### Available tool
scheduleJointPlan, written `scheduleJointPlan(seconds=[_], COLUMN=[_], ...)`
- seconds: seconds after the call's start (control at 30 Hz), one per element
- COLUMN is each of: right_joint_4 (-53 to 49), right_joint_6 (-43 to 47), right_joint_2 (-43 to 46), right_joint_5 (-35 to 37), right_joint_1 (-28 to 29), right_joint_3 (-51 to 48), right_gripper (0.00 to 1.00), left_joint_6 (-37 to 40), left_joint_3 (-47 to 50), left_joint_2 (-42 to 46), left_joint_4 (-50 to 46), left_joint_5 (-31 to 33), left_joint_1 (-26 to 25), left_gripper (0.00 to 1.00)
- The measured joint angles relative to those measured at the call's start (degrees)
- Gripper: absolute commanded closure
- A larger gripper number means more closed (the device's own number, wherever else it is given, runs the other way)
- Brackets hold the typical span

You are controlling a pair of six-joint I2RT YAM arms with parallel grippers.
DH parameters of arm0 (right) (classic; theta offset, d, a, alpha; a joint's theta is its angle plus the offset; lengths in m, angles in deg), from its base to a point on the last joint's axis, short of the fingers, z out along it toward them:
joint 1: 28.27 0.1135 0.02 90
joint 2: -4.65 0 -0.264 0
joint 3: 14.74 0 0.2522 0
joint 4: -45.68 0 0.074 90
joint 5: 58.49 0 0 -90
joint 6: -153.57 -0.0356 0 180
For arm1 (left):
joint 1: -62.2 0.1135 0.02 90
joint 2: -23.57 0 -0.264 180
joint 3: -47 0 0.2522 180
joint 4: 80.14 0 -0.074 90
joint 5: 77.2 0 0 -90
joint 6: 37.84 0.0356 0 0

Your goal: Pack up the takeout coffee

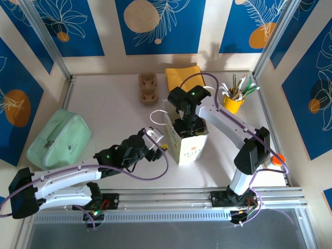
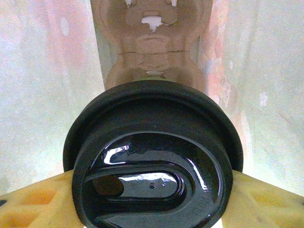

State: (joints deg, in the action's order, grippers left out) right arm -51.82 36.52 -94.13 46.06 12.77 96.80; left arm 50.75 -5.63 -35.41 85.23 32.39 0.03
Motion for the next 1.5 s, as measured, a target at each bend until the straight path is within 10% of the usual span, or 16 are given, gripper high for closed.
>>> scheduleJointPlan(seconds=[1.5], right_joint_4=[2.0], right_joint_6=[0.7], right_joint_2=[0.0], right_joint_5=[0.0], right_joint_1=[0.2], right_joint_3=[-3.1], right_gripper=[0.44], left_joint_6=[0.3], left_joint_3=[0.0], left_joint_2=[0.0], left_joint_4=[0.0], left_joint_5=[0.0], left_joint_1=[0.0], left_gripper=[0.22])
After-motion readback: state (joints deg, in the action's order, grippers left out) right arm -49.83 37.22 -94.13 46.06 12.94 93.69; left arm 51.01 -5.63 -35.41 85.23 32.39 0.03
